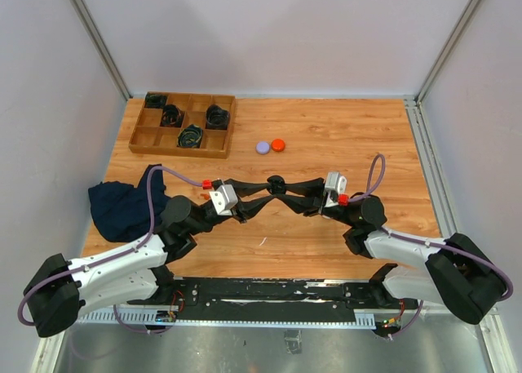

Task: Insert the wireless bluetooth earbuds into the charging case
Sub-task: Place the earbud in the charging case.

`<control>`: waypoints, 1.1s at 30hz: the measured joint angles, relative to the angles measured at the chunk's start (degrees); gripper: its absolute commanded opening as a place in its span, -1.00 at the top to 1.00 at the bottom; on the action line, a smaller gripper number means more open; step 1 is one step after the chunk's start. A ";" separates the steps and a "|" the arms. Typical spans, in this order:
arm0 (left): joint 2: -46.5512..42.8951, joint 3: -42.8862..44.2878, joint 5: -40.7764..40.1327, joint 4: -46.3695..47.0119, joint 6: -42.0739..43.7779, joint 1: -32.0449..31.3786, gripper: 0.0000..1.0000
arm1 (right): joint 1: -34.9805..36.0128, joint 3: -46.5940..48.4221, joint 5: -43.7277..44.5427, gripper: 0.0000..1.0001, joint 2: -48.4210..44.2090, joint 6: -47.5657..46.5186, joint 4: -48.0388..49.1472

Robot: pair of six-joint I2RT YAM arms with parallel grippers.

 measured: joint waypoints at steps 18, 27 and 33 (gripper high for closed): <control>-4.96 -0.26 -5.16 -1.33 -5.22 -0.02 -0.58 | 0.00 0.00 0.33 0.77 -0.57 -0.52 0.07; -4.24 1.66 -10.86 -7.63 -10.58 -0.07 -0.65 | 0.00 -0.02 0.87 0.77 -0.57 -1.05 0.11; -4.04 2.93 -15.50 -11.21 -12.96 -0.07 -0.65 | 0.00 -0.02 0.90 0.77 -0.61 -1.25 0.13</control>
